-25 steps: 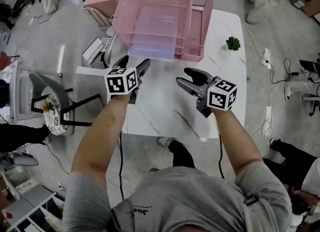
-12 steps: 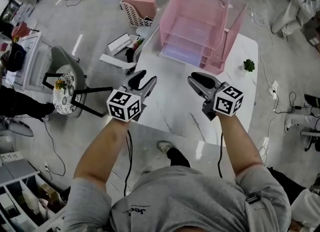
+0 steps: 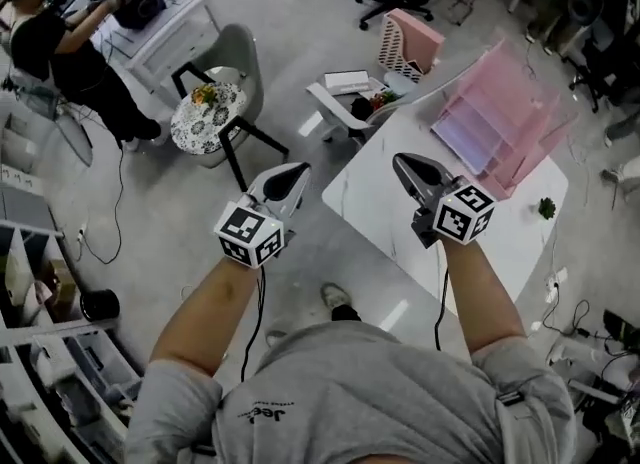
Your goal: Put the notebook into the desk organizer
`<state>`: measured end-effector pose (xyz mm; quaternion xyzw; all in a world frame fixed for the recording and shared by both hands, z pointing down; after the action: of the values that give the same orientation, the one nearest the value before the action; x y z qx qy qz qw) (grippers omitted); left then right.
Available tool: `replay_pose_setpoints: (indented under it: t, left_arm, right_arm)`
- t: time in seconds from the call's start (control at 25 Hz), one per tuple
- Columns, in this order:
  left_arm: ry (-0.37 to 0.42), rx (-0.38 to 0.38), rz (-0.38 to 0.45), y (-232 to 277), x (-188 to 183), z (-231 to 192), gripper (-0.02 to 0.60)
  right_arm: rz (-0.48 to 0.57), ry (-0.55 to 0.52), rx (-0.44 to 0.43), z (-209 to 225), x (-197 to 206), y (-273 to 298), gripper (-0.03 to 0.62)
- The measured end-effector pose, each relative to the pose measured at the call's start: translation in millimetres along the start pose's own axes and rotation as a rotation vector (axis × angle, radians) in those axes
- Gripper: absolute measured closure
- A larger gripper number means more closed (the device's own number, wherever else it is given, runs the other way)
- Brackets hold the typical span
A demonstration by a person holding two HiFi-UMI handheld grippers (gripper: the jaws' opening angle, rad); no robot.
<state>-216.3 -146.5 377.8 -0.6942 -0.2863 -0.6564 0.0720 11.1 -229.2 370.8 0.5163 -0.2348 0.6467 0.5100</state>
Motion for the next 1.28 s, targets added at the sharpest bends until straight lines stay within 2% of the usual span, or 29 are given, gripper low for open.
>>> replay_pose_setpoints:
  t: [0.2,0.4,0.64,0.76,1.0,1.28]
  left_arm:
    - [-0.076,-0.199,0.084,-151.1,16.3,-27.5,0.525]
    - [-0.138,-0.420,0.108,-309.3,59.0,-39.9,0.525]
    - [-0.235,-0.697,0.112,-492.1,114.9,-26.1,0.525]
    - [-0.273,-0.807,0.120,-565.3,141.8,-15.5,0.525]
    - [-0.333,-0.929,0.192,-657.3,163.8,6.8,0.525]
    - [-0.307,-0.954,0.189,-690.8,172.9,14.0,0.525]
  right_arm:
    - [-0.058,-0.085,-0.213,-108.4,-1.5,85.4,0.591]
    - [-0.122,-0.156,-0.391,-232.3,19.3,159.8,0.591]
    - [-0.220,-0.242,-0.627,-397.1,52.8,237.0,0.591]
    - [-0.254,-0.284,-0.708,-467.4,74.5,260.9,0.591]
    - [-0.299,-0.333,-0.794,-561.3,105.0,288.4,0.591]
    - [-0.334,-0.374,-0.822,-604.6,121.2,295.8,0.591]
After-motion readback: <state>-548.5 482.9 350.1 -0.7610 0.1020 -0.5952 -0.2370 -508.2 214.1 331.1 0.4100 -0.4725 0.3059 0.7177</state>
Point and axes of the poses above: the fingertips, and each gripper's own axes: y forward along the fingers, z to its right, x out of its underside, the point moved 5 cm from there along -y, backward along the fingers, and after that the axes turned 7 degrees about -z, right-handed, at the moved point
